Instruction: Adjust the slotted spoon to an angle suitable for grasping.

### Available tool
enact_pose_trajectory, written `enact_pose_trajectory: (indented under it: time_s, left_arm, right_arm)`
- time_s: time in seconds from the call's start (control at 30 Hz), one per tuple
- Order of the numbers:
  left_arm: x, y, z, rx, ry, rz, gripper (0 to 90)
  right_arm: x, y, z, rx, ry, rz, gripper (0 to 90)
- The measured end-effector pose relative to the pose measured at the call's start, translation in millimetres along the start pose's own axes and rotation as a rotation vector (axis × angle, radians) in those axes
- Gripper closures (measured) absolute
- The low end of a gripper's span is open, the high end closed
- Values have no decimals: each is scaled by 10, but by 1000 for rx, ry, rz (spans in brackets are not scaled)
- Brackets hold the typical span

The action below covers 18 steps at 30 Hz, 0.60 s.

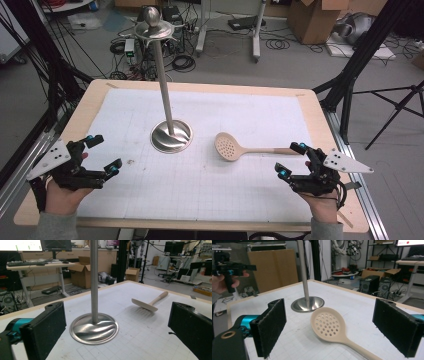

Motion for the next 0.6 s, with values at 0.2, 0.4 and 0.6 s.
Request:
enact_pose_trajectory:
  time_s: [0.2, 0.4, 0.6]
  left_arm:
    - [-19, 23, -27, 0, -10, -6, 19]
    - [-13, 23, -22, 4, -5, -5, 19]
    - [-25, 12, -44, 10, -9, 1, 19]
  right_arm:
    - [-20, -25, -9, -3, -6, 10, 108]
    - [-85, -65, 9, 23, -34, 36, 172]
    - [-156, -11, 10, 49, -63, 52, 356]
Point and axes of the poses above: each handheld gripper's, and its own axes: x roughly backward along the jaws, z roughly out of its top, y roughly to its right, the point moved 10 cm from there along -x, roughly forward along the jaws, and after that the axes turned 5 degrees about -y, right-handed, at the moved point
